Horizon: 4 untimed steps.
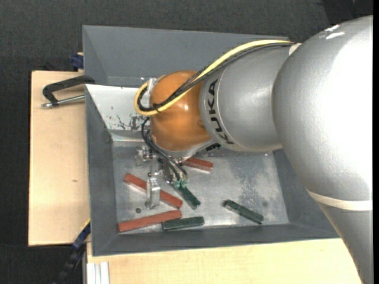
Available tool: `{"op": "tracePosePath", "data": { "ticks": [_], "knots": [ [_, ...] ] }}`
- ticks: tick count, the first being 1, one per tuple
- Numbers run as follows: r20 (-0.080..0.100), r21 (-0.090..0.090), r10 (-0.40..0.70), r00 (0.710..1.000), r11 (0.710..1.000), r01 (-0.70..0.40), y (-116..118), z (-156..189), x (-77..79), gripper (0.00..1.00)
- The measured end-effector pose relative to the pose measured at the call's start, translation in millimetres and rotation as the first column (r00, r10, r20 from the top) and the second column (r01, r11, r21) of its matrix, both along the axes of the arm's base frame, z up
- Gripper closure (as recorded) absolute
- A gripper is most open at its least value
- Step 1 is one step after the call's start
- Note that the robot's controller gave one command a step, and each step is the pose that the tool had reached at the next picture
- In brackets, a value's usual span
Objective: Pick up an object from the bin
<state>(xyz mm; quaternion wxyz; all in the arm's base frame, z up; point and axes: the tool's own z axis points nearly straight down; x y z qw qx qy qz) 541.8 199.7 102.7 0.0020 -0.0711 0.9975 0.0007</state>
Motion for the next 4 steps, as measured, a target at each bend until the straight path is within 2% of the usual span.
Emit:
{"op": "tracePosePath", "data": {
  "ticks": [1, 2, 3, 4],
  "knots": [
    [-0.002, 0.0, 0.036, 0.999, 0.999, -0.036, 0, -16, -2.6, 0.0],
    [-0.004, 0.001, -0.007, 1.0, 1.0, 0.007, -8, -31, -27.8, 1.0],
    [-0.004, 0.001, -0.008, 1.0, 1.0, 0.008, -8, -31, -27.8, 1.0],
    [0.002, 0.002, -0.016, 1.0, 1.0, 0.016, -9, 123, -27.9, 1.0]
  ]
}}
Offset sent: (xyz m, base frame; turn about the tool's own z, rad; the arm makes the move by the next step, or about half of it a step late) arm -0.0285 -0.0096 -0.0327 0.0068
